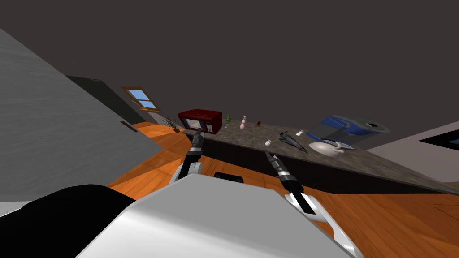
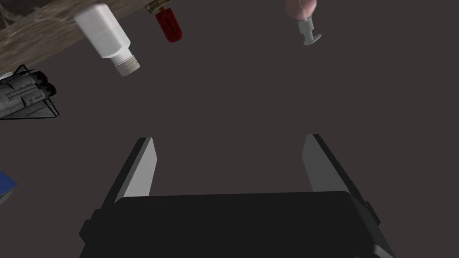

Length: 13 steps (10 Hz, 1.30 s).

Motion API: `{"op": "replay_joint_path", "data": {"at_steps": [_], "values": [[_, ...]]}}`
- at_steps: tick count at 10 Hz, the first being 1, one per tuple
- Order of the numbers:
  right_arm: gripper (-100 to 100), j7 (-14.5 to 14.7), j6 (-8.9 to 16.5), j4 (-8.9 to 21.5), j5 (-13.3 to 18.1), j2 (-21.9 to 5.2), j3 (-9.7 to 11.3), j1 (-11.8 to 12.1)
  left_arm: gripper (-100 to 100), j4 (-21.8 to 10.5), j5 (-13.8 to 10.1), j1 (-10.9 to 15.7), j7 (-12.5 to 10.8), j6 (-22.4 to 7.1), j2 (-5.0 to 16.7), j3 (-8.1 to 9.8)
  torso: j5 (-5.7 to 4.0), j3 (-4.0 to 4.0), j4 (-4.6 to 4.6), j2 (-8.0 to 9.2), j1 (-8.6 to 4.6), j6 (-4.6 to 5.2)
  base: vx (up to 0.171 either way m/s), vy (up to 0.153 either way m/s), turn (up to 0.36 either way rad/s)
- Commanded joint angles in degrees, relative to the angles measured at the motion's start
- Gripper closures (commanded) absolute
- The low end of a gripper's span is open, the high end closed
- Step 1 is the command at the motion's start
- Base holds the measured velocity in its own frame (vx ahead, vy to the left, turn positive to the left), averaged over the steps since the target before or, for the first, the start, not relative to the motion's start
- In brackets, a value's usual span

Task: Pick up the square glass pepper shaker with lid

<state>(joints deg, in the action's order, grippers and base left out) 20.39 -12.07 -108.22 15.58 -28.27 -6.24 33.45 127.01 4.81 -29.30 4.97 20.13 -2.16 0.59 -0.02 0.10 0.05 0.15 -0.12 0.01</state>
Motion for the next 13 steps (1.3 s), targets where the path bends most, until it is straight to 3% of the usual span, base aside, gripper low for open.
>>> {"op": "replay_joint_path", "data": {"at_steps": [1, 6, 13], "values": [[-100, 0.90, 0.85, 2.47, 1.11, -2.19, -0.40, 0.39, 0, 0.00, 0.00, 0.00, 0.00, 0.00, 0.00, 0.00, 0.00, 0.00, 0.00, 0.00, 0.00, 0.00, -0.018, -0.008, 0.147], [-100, 2.14, 2.93, 8.49, 3.87, -8.93, -2.13, 2.16, 0, 0.00, 0.00, -0.01, 0.00, 0.00, 0.00, 0.00, -0.01, -0.20, -0.07, -0.35, -0.05, -0.02, 0.029, -0.017, 0.173], [-100, 2.16, 4.64, 15.22, 6.78, -16.55, -4.66, 4.09, 0, 0.00, 0.00, -0.02, 0.00, 0.00, 0.01, 0.01, -0.03, -0.31, -0.11, -0.53, -0.12, -0.01, 0.082, -0.042, 0.168]]}}
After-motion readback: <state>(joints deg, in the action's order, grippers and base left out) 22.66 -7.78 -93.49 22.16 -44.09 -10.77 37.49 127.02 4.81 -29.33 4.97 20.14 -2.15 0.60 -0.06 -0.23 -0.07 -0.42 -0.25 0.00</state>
